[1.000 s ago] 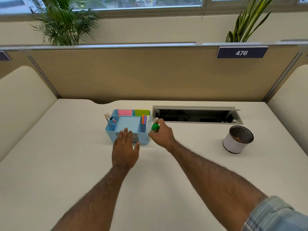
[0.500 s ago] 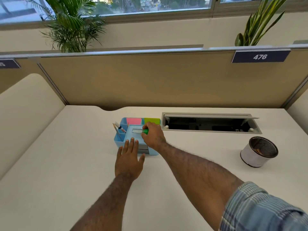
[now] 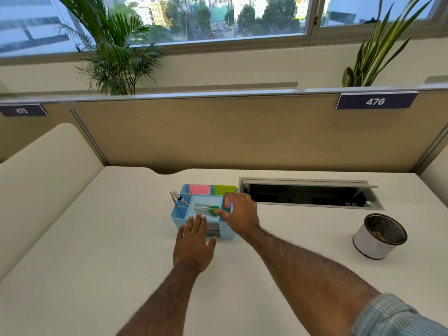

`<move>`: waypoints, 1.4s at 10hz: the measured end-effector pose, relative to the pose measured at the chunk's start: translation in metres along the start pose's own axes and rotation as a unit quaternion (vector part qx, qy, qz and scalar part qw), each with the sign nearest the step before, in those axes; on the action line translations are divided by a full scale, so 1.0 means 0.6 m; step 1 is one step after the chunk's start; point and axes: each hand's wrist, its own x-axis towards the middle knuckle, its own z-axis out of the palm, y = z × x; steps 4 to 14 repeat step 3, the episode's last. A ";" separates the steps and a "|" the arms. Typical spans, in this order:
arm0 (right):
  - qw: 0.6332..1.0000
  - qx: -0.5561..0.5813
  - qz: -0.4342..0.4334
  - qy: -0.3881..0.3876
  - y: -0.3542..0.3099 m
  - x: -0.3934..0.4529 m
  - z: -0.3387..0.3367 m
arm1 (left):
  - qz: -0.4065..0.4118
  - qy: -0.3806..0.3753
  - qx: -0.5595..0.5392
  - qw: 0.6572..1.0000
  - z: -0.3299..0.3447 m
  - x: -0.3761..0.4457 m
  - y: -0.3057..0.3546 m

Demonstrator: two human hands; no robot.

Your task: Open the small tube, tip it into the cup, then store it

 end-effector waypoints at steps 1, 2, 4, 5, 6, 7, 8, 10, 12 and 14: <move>1.000 -0.028 -0.005 0.007 0.030 -0.020 -0.035 | -0.007 -0.008 -0.014 1.000 -0.015 -0.008 0.027; 0.997 -0.079 -0.008 0.015 0.053 -0.038 -0.085 | 0.001 0.002 -0.029 1.000 -0.033 -0.019 0.062; 0.992 -0.123 -0.023 0.008 0.072 -0.050 -0.141 | 0.030 -0.007 -0.028 0.999 -0.059 -0.019 0.094; 0.992 -0.123 -0.023 0.008 0.072 -0.050 -0.141 | 0.030 -0.007 -0.028 0.999 -0.059 -0.019 0.094; 0.992 -0.123 -0.023 0.008 0.072 -0.050 -0.141 | 0.030 -0.007 -0.028 0.999 -0.059 -0.019 0.094; 0.992 -0.123 -0.023 0.008 0.072 -0.050 -0.141 | 0.030 -0.007 -0.028 0.999 -0.059 -0.019 0.094; 0.992 -0.123 -0.023 0.008 0.072 -0.050 -0.141 | 0.030 -0.007 -0.028 0.999 -0.059 -0.019 0.094; 0.992 -0.123 -0.023 0.008 0.072 -0.050 -0.141 | 0.030 -0.007 -0.028 0.999 -0.059 -0.019 0.094; 0.992 -0.123 -0.023 0.008 0.072 -0.050 -0.141 | 0.030 -0.007 -0.028 0.999 -0.059 -0.019 0.094; 0.992 -0.123 -0.023 0.008 0.072 -0.050 -0.141 | 0.030 -0.007 -0.028 0.999 -0.059 -0.019 0.094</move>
